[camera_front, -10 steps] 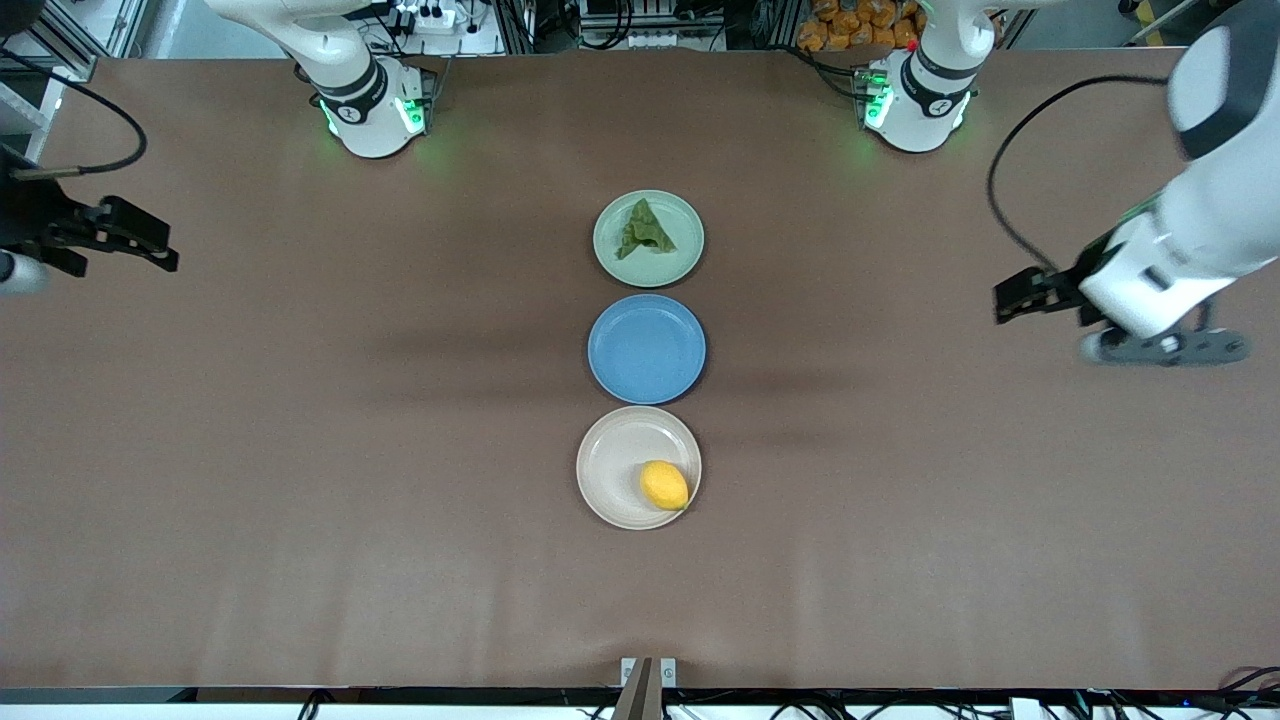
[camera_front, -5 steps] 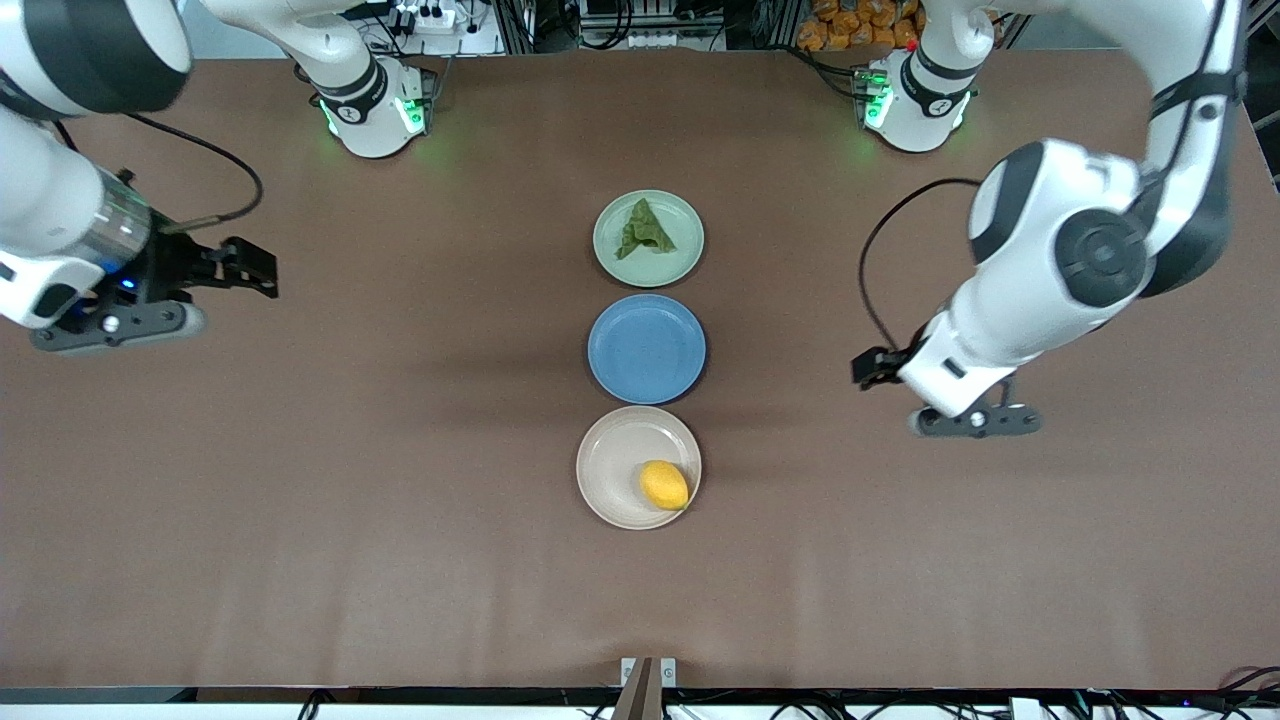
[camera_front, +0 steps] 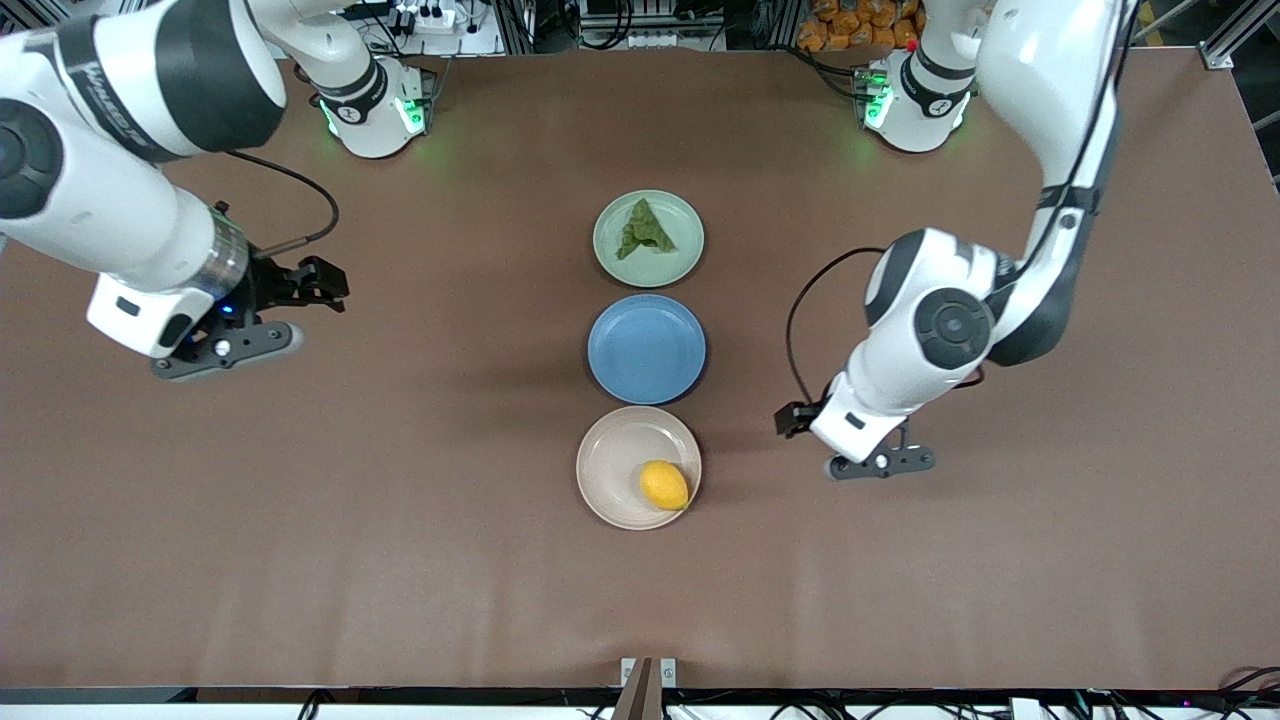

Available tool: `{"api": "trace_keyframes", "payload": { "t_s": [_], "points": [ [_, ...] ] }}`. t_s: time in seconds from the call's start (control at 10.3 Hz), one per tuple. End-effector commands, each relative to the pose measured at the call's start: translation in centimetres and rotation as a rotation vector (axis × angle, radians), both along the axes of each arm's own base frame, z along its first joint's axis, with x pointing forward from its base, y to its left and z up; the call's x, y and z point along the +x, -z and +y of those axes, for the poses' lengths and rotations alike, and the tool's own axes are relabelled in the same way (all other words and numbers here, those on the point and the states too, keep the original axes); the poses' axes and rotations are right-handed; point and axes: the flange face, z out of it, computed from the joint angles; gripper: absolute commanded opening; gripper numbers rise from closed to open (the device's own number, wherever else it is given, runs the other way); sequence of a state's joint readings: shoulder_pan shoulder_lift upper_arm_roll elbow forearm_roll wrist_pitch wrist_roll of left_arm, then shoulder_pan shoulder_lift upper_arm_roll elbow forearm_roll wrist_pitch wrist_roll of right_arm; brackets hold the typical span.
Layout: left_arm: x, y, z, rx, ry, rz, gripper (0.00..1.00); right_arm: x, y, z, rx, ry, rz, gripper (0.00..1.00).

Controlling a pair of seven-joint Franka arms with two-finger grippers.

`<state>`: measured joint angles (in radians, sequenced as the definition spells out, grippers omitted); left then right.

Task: Pick lemon and lettuce from plates
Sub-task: 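Move the left gripper over the lemon while the right gripper approaches the lettuce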

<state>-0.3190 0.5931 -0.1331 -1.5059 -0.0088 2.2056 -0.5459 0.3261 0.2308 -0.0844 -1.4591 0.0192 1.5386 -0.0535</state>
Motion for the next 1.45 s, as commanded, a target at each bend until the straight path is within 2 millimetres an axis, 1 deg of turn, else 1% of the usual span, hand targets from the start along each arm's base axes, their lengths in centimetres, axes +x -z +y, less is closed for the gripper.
{"api": "trace_keyframes", "payload": {
  "t_s": [0.0, 0.19, 0.39, 0.48, 0.58, 0.68, 0.78, 0.87, 0.97, 1.07, 1.16, 1.36],
  "points": [
    [1.7, 3.3, -3.8, -0.033, -0.06, -0.092, 1.0, 1.0, 2.2, -0.3, 0.024, -0.029, 0.038, 1.0],
    [1.9, 6.4, -5.8, -0.102, -0.083, -0.183, 1.0, 1.1, 2.3, -0.9, 0.039, -0.115, 0.045, 1.0],
    [0.7, 8.6, -8.4, -0.121, -0.05, -0.224, 1.0, 1.2, 2.3, -1.4, 0.038, -0.106, 0.048, 1.0],
    [0.2, 9.2, -9.7, -0.124, -0.031, -0.245, 1.0, 1.3, 2.4, -2.5, 0.039, -0.09, 0.066, 1.0],
    [-1.0, 10.1, -11.4, -0.124, -0.026, -0.244, 1.0, 1.3, 2.6, -3.5, 0.063, -0.067, 0.084, 1.0],
    [-1.8, 10.5, -12.6, -0.113, -0.037, -0.247, 1.0, 1.3, 2.6, -4.2, 0.099, -0.039, 0.101, 1.0],
    [-2.5, 10.6, -13.6, -0.092, -0.021, -0.26, 1.0, 1.2, 2.5, -4.2, 0.106, -0.037, 0.101, 1.0],
    [-3.0, 10.7, -14.2, -0.08, -0.017, -0.267, 1.0, 1.1, 2.4, -3.7, 0.104, -0.034, 0.101, 1.0],
    [-3.3, 11.3, -14.6, -0.076, -0.02, -0.264, 1.0, 1.0, 2.5, -3.1, 0.094, 0.043, 0.105, 1.0],
    [-3.6, 11.2, -15.0, -0.081, -0.014, -0.271, 1.0, 0.7, 2.7, -1.6, 0.107, 0.13, 0.117, 1.0],
    [-3.6, 11.1, -15.1, -0.084, -0.018, -0.273, 1.0, 0.2, 2.7, 0.5, 0.105, 0.177, 0.124, 1.0],
    [-3.9, 10.8, -15.9, -0.084, -0.038, -0.331, 1.0, -1.4, 4.4, 5.4, 0.072, 0.22, 0.131, 1.0]
  ]
}}
